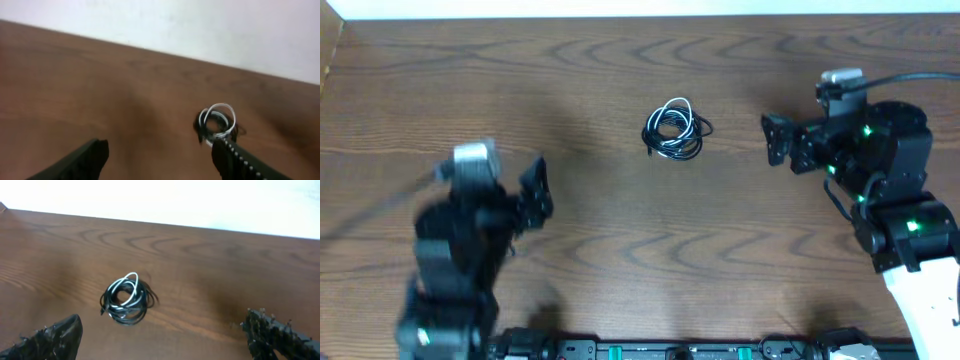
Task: Untangle cables
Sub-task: 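Raise both arms and move them forward toward the cable bundle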
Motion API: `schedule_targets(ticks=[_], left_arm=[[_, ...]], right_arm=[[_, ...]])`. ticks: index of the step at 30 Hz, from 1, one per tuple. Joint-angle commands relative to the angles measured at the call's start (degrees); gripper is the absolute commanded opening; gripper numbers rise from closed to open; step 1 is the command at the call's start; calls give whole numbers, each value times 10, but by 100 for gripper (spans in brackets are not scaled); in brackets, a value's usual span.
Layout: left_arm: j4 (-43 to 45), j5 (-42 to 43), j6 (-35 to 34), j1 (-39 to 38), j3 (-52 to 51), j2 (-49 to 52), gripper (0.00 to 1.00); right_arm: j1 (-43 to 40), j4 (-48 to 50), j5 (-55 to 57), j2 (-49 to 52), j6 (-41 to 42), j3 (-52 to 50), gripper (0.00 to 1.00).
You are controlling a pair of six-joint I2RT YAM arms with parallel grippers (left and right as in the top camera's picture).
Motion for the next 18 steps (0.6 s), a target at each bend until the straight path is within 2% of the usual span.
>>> schedule_targets(ticks=[1,3,5,8,10,13,16,18], left_arm=[[-69,7,31,2,151,133,72],[-87,15,30,2,215,190,72],[-105,78,30,2,259,233,72],[-62,157,31,2,273,263,72],[-18,156,15,2,273,274,70],[-5,124,-61,2,273,299,70],[-13,108,-70,2,273,350,70],[-19,130,-84,2,273,429,70]], right_arm=[[14,-15,25,37,-12,37,99],[16,-39,25,66,-21,64,99],[17,-72,25,110,-30,107,99],[19,-130,28,187,-37,197,99],[24,-161,40,228,-37,256,99],[35,-200,75,279,-35,342,99],[46,-230,111,313,-19,418,99],[50,-247,115,332,11,473,99]])
